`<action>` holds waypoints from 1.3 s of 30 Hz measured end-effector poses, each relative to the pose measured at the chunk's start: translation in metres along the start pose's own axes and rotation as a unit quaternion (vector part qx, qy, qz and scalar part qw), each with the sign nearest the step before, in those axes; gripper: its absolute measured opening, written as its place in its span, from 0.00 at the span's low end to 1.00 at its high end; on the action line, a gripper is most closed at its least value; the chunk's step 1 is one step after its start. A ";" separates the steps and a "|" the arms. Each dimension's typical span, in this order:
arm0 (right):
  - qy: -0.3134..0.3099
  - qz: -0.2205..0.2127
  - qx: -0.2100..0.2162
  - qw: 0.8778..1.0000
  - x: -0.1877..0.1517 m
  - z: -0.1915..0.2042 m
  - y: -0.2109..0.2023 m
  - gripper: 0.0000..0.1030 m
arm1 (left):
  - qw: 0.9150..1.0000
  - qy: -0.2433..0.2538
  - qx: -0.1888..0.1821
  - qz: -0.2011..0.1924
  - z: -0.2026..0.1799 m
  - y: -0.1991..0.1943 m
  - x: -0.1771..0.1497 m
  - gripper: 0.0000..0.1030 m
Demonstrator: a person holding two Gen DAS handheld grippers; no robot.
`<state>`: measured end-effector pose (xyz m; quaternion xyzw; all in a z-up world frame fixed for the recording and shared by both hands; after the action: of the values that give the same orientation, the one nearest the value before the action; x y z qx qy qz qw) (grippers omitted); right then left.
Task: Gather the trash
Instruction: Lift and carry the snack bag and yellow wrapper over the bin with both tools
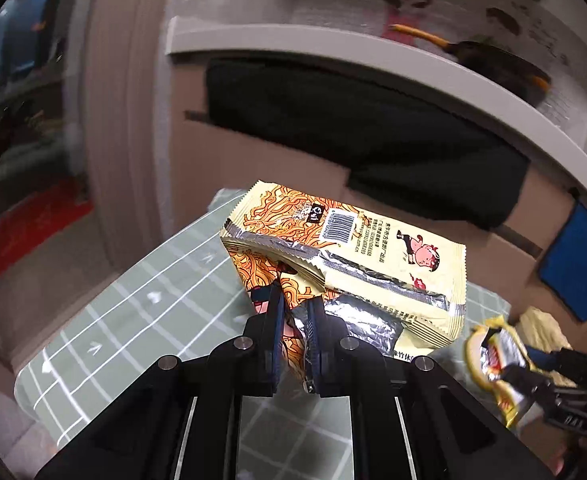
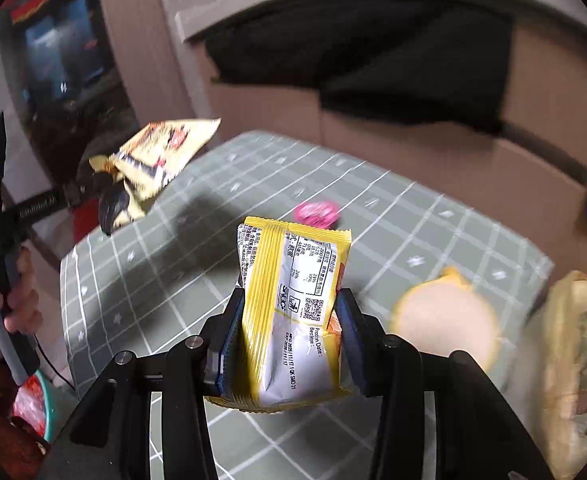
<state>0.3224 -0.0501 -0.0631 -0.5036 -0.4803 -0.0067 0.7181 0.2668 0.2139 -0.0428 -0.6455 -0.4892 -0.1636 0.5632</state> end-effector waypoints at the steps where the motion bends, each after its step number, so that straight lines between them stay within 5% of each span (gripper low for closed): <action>1: 0.002 -0.006 -0.005 1.000 0.001 -0.004 -0.007 0.40 | 1.000 0.006 -0.005 -0.003 -0.007 -0.002 0.002 0.11; 19: 0.031 -0.131 -0.127 0.983 0.014 -0.107 -0.142 0.41 | 0.983 0.119 -0.116 -0.079 -0.202 -0.046 0.034 0.11; 39: 0.131 -0.145 -0.250 0.948 -0.078 -0.231 -0.243 0.41 | 0.954 0.193 -0.230 0.017 -0.383 -0.005 -0.065 0.11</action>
<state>0.3184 -0.3757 0.0491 -0.5869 -0.4330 -0.2966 0.6165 0.3624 -0.1552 0.0301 -0.7219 -0.3095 -0.3837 0.4856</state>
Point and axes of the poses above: each gripper's, at about its wrist camera, not at the fingertips, and y roughly the way its jaws point, z to its left, x to its top, the point moved 2 cm from there along y, roughly the way its jaws point, and after that the axes turned 9 degrees about -y, right-handed, at the moved point
